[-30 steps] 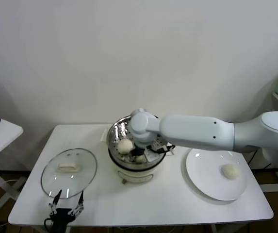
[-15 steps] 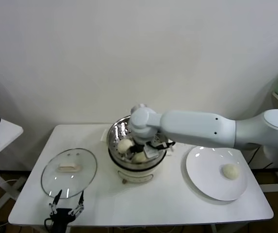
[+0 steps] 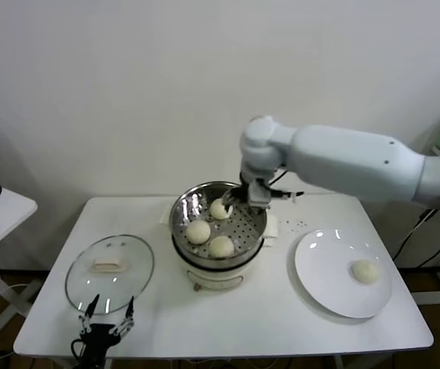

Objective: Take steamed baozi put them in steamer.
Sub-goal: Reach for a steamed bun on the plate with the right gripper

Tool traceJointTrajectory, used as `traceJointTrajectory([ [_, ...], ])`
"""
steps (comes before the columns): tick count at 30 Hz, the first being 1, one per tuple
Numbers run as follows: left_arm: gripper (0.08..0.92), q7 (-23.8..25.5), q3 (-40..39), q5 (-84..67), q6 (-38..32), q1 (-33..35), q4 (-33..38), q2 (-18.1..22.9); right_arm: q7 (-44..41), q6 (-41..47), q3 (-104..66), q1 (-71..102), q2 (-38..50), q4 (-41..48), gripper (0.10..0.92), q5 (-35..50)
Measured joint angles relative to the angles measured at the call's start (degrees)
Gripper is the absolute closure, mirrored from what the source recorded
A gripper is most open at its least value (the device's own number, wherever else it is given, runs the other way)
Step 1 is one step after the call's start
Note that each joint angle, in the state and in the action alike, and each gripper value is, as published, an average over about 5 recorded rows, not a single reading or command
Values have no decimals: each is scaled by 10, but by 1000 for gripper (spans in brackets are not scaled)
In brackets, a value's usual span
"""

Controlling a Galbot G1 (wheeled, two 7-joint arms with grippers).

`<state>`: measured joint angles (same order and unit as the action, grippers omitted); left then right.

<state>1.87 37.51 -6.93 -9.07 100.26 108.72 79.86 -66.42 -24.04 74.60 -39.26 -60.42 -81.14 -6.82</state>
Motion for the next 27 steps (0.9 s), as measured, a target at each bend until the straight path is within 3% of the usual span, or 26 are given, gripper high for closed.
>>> traceJointTrajectory([
  [6, 177, 0, 0, -4, -1, 0, 4, -4, -5, 80, 38, -35, 74, 36, 203, 107],
  [12, 177, 1, 0, -7, 1, -1, 9, -7, -5, 144, 48, -29, 167, 58, 203, 155],
  [20, 177, 2, 3, -7, 3, -1, 18, -4, 4, 192, -29, 86, 281, 81, 203, 155],
  [27, 177, 2, 3, -7, 5, 5, 25, 1, 12, 201, -149, 233, 329, 114, 203, 114],
])
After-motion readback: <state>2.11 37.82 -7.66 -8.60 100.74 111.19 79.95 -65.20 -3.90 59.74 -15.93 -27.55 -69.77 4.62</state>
